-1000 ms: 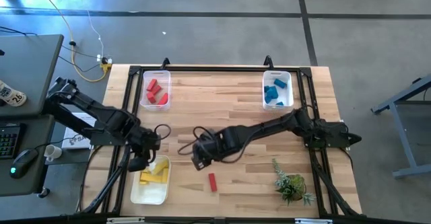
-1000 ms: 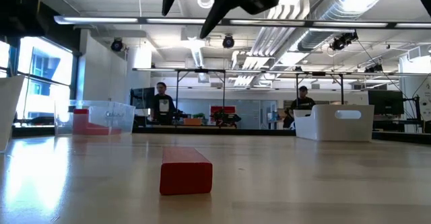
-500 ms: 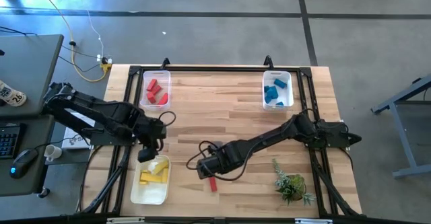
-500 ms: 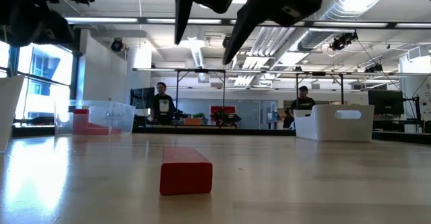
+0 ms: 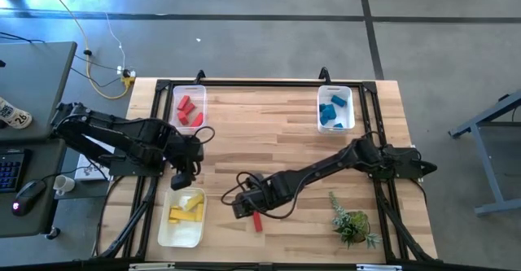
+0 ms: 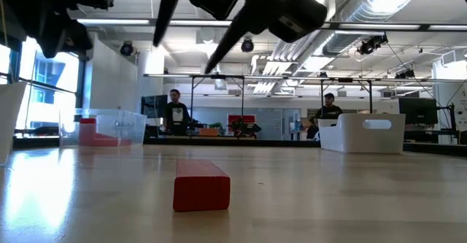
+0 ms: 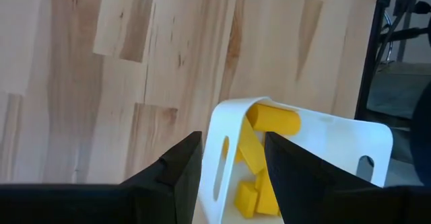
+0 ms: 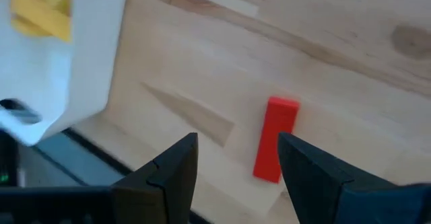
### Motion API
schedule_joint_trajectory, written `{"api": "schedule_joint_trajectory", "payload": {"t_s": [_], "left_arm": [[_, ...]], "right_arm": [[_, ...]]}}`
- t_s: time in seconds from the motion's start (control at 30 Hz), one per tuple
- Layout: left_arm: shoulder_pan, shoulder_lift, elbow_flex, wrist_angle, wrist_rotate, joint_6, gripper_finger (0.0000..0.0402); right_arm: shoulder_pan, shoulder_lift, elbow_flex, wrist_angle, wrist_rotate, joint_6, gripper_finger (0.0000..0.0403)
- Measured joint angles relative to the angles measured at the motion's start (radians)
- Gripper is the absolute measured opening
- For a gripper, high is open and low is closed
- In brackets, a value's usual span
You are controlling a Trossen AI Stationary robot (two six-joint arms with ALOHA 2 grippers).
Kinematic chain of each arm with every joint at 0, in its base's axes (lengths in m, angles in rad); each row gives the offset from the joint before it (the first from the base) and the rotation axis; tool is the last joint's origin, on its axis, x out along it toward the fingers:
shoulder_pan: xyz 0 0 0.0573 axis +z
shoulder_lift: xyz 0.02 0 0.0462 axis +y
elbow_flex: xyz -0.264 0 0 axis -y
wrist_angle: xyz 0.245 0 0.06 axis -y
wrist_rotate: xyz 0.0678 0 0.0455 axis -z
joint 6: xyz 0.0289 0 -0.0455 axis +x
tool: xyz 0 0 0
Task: Sort & place blocks by color
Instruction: Put the red block into the transparent bin
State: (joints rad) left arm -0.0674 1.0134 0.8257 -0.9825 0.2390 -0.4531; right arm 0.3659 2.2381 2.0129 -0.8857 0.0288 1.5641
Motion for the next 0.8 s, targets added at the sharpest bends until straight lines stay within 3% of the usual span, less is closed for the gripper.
{"api": "schedule_joint_trajectory", "payload": {"t_s": [0.8], "left_arm": [[0.023,-0.001,0.000,0.001,-0.045,0.065,0.0148]], "right_arm": [[-0.018,0.085,0.000,0.039,-0.144,0.037,0.0187]]}}
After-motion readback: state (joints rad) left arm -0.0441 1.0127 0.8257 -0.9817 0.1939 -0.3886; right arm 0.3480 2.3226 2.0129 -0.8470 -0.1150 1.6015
